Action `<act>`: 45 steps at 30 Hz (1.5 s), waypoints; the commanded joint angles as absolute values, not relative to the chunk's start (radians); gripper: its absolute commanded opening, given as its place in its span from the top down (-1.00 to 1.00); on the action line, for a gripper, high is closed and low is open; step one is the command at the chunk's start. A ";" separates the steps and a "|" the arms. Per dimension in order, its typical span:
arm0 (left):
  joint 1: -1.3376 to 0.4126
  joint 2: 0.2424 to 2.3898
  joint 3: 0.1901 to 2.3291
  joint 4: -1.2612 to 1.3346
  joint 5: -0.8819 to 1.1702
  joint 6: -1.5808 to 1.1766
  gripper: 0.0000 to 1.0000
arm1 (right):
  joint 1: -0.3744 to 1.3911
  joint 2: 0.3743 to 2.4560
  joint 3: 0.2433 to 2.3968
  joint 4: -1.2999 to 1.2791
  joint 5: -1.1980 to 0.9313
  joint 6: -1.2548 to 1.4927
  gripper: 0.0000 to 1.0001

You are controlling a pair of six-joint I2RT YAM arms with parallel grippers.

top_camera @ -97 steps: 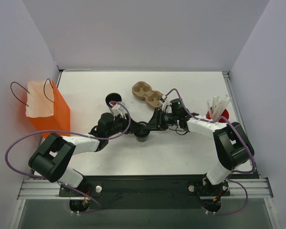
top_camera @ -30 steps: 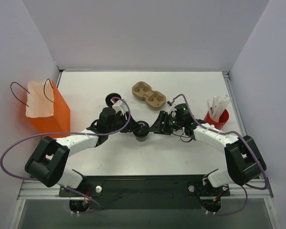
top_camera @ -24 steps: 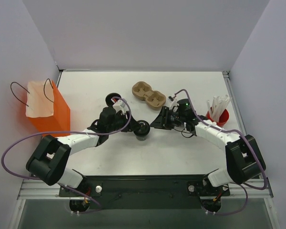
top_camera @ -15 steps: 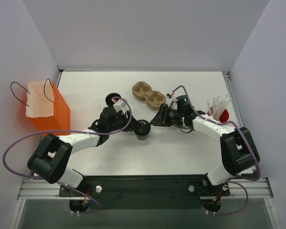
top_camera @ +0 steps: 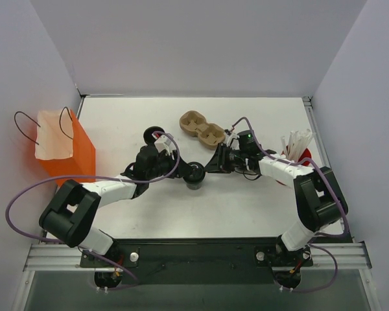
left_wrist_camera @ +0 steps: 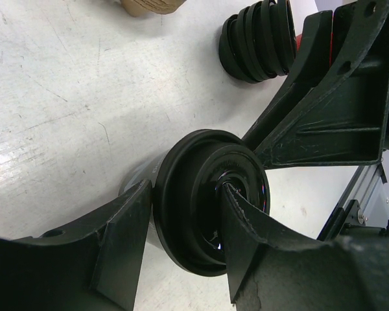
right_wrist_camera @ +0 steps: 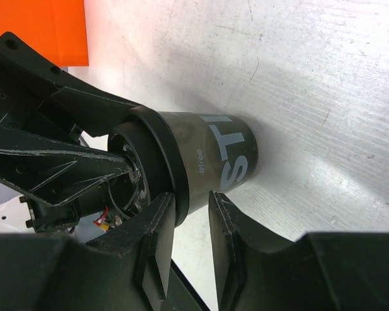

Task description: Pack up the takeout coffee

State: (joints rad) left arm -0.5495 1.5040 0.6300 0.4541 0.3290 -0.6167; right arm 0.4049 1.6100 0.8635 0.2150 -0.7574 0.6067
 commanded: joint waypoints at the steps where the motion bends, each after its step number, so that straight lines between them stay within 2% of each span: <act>1: -0.549 1.577 0.560 0.261 0.258 -0.564 -0.09 | 0.400 1.632 0.865 0.230 -0.739 0.607 0.49; 11: -0.557 1.654 0.477 0.348 0.219 -0.614 -0.08 | 0.442 1.600 0.606 0.307 -0.580 0.678 0.54; 15: -0.560 1.678 0.439 0.393 0.210 -0.634 -0.07 | 0.468 1.606 0.565 0.327 -0.519 0.686 0.54; 20: -0.566 1.664 0.434 0.384 0.207 -0.637 -0.07 | 0.451 1.573 0.624 0.315 -0.560 0.676 0.50; 26: -0.569 1.620 0.439 0.347 0.186 -0.638 -0.08 | 0.449 1.447 0.807 0.186 -0.580 0.663 0.30; 29: -0.569 1.615 0.434 0.351 0.186 -0.644 -0.08 | 0.457 1.424 0.821 0.201 -0.592 0.692 0.05; 37: -0.578 1.611 0.433 0.353 0.183 -0.663 -0.08 | 0.525 1.439 0.773 0.302 -0.561 0.767 -0.31; 45: -0.581 1.601 0.419 0.367 0.189 -0.696 -0.07 | 0.581 1.502 0.750 0.354 -0.405 0.819 -0.30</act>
State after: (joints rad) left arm -0.5732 1.5379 0.5076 0.7277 0.2314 -0.7403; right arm 0.5625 1.4799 0.7712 0.3031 -0.5159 0.7792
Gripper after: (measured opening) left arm 0.541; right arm 0.664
